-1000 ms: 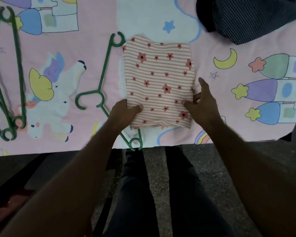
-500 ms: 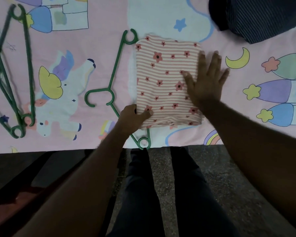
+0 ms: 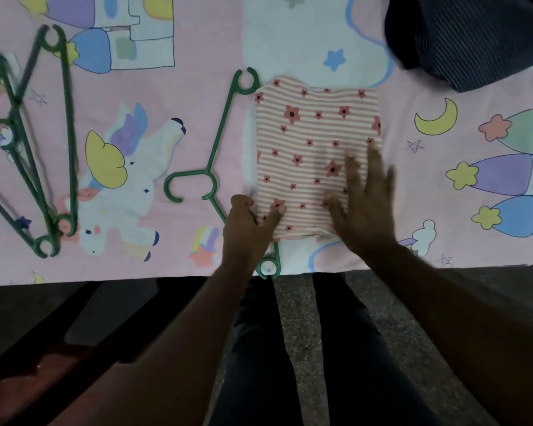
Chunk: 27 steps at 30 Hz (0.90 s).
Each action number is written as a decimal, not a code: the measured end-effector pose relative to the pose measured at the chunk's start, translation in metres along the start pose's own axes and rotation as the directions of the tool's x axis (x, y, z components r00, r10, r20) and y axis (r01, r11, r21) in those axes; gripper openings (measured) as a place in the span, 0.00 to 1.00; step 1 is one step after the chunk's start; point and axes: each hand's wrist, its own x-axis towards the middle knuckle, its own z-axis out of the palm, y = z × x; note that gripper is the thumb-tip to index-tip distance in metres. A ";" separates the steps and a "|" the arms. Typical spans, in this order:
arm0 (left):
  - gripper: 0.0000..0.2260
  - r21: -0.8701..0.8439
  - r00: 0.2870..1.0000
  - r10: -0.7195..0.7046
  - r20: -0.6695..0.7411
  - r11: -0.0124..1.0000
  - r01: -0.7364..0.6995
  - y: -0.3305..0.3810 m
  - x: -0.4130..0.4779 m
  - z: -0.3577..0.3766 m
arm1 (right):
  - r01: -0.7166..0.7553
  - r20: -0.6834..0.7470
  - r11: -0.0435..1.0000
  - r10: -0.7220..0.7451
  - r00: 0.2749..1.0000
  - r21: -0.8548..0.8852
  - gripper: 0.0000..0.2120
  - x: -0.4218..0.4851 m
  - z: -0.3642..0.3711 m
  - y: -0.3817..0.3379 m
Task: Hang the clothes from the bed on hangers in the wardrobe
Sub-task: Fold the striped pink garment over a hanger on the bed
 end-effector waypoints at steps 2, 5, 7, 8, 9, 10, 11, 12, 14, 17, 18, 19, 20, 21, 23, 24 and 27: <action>0.22 0.002 0.999 0.038 -0.009 0.999 -0.038 -0.007 -0.006 0.005 | 0.151 0.051 0.987 -0.155 0.987 0.060 0.31 0.023 0.008 -0.031; 0.21 0.000 0.998 0.055 0.027 0.998 -0.055 -0.017 -0.011 0.008 | 0.257 0.141 0.966 -0.260 0.955 0.038 0.32 0.072 0.032 -0.065; 0.20 -0.007 0.997 0.049 0.051 0.999 -0.049 -0.022 -0.014 0.006 | 0.235 0.216 0.972 -0.228 0.949 -0.007 0.34 0.103 0.043 -0.071; 0.19 0.013 0.996 0.050 0.076 0.999 -0.051 -0.022 -0.014 0.005 | 0.210 0.240 0.977 -0.195 0.951 -0.038 0.34 0.116 0.045 -0.071; 0.19 0.035 0.992 0.038 0.118 0.998 -0.043 -0.022 -0.013 0.003 | 0.179 0.254 0.981 -0.156 0.954 -0.070 0.34 0.127 0.045 -0.068; 0.19 0.052 0.984 0.003 0.175 0.999 -0.012 -0.021 -0.010 0.001 | 0.146 0.261 0.985 -0.118 0.958 -0.093 0.33 0.135 0.043 -0.066; 0.19 0.063 0.969 -0.046 0.241 0.997 0.032 -0.018 -0.007 -0.003 | 0.115 0.260 0.988 -0.085 0.962 -0.104 0.33 0.139 0.038 -0.063; 0.20 0.068 0.948 -0.096 0.304 0.995 0.079 -0.015 -0.003 -0.008 | 0.092 0.253 0.990 -0.062 0.965 -0.107 0.32 0.139 0.032 -0.061; 0.25 0.107 0.933 -0.127 0.338 0.990 0.096 -0.009 0.007 -0.018 | 0.102 0.220 0.991 -0.080 0.972 -0.089 0.32 0.125 0.021 -0.054; 0.21 0.173 0.989 -0.024 0.143 0.985 -0.001 0.002 0.021 -0.022 | 0.231 0.188 0.970 -0.214 0.959 -0.072 0.32 0.069 0.017 -0.031; 0.18 0.146 0.993 0.011 0.121 0.989 -0.029 0.007 0.027 -0.020 | 0.236 0.197 0.968 -0.217 0.956 -0.080 0.31 0.047 0.020 -0.018; 0.17 0.128 0.989 0.036 0.144 0.990 -0.055 0.012 0.030 -0.016 | 0.218 0.205 0.971 -0.194 0.959 -0.101 0.31 0.027 0.020 -0.005; 0.17 0.126 0.979 0.054 0.194 0.989 -0.080 0.017 0.035 -0.010 | 0.184 0.204 0.975 -0.156 0.966 -0.123 0.30 0.011 0.020 0.008; 0.16 0.127 0.968 0.056 0.246 0.988 -0.090 0.020 0.040 -0.004 | 0.145 0.192 0.980 -0.118 0.974 -0.133 0.29 -0.001 0.020 0.018; 0.16 0.102 0.955 0.022 0.296 0.993 -0.055 0.022 0.045 0.003 | 0.078 0.172 0.991 -0.059 0.983 -0.108 0.27 -0.014 0.019 0.028; 0.16 0.092 0.955 0.006 0.297 0.995 -0.035 0.023 0.045 0.003 | 0.059 0.172 0.994 -0.043 0.984 -0.090 0.26 -0.017 0.017 0.028; 0.16 0.100 0.966 0.012 0.259 0.994 -0.039 0.028 0.038 0.001 | 0.040 0.203 0.998 -0.029 0.979 -0.049 0.27 -0.016 0.011 0.022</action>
